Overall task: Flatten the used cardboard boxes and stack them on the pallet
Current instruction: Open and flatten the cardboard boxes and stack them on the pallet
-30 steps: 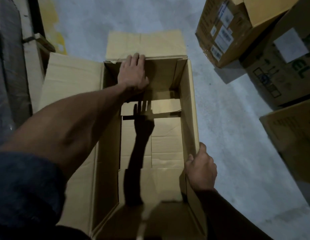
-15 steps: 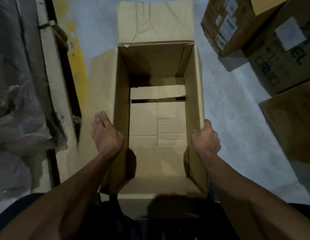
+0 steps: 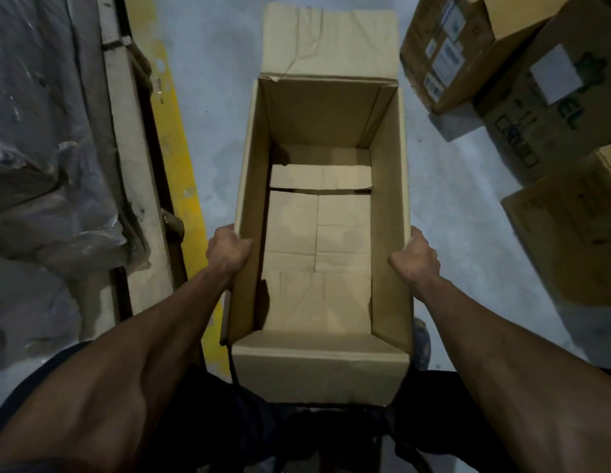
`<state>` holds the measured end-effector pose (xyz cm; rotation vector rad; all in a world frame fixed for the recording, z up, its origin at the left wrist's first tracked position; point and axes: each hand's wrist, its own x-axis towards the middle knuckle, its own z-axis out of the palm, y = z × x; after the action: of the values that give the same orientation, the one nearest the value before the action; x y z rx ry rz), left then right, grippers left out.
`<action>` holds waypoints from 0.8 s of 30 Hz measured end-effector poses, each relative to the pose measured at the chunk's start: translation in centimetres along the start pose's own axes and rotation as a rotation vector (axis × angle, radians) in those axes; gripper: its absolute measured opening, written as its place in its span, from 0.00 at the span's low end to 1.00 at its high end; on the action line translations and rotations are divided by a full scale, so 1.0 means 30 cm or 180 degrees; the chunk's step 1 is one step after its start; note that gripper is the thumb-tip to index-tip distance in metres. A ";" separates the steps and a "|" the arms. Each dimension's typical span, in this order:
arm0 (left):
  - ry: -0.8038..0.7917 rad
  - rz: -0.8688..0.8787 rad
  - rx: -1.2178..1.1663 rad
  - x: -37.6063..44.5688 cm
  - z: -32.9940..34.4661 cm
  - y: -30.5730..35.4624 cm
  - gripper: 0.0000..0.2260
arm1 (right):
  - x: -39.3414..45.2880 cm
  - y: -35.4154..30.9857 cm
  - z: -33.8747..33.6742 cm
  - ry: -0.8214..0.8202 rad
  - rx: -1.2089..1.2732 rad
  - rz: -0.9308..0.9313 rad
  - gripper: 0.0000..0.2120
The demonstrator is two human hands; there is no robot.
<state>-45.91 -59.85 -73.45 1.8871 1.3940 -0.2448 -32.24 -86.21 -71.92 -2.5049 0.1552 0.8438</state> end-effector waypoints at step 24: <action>0.0467 0.0734 -0.0243 -0.397 -0.389 0.187 0.09 | -0.480 -0.157 -0.412 0.0868 0.0254 -0.0830 0.15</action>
<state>-48.76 -61.42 -56.16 2.0136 1.2465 0.0605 -35.93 -88.75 -52.88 -2.4844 -0.0470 0.3835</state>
